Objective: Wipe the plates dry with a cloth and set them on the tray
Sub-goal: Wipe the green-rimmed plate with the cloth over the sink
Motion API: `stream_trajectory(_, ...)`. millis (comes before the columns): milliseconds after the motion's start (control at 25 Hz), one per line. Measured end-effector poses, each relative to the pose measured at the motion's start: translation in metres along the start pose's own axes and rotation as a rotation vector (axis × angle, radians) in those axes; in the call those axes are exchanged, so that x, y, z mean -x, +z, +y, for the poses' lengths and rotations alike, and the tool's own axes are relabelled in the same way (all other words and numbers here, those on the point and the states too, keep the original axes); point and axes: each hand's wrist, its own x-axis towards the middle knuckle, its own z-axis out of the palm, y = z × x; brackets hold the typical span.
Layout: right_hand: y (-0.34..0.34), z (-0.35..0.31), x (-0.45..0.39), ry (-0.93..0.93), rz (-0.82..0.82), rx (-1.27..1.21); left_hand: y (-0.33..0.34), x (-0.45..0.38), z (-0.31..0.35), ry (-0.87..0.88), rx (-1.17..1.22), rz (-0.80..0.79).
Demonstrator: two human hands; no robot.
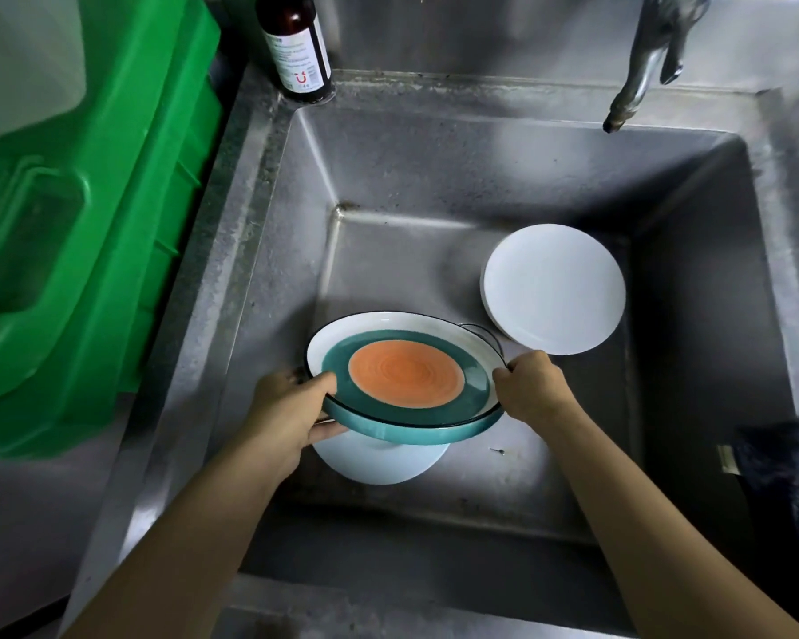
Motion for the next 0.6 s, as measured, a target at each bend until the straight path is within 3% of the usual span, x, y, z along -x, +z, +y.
stream_trajectory(80,-0.006,-0.004,0.0,-0.008,-0.039,0.015,0.002,0.003,0.006,-0.024,0.024,-0.009)
stream_trajectory(280,-0.007,-0.014,0.005,-0.067,0.073,-0.106,0.001,0.007,0.02,0.188,0.046,0.008)
stream_trajectory(440,-0.007,-0.011,0.011,-0.018,0.013,-0.113,0.0,0.008,0.026,0.115,0.027,0.023)
stream_trajectory(600,0.001,0.004,0.027,-0.054,0.083,-0.183,0.002,0.023,0.015,0.026,0.107,-0.03)
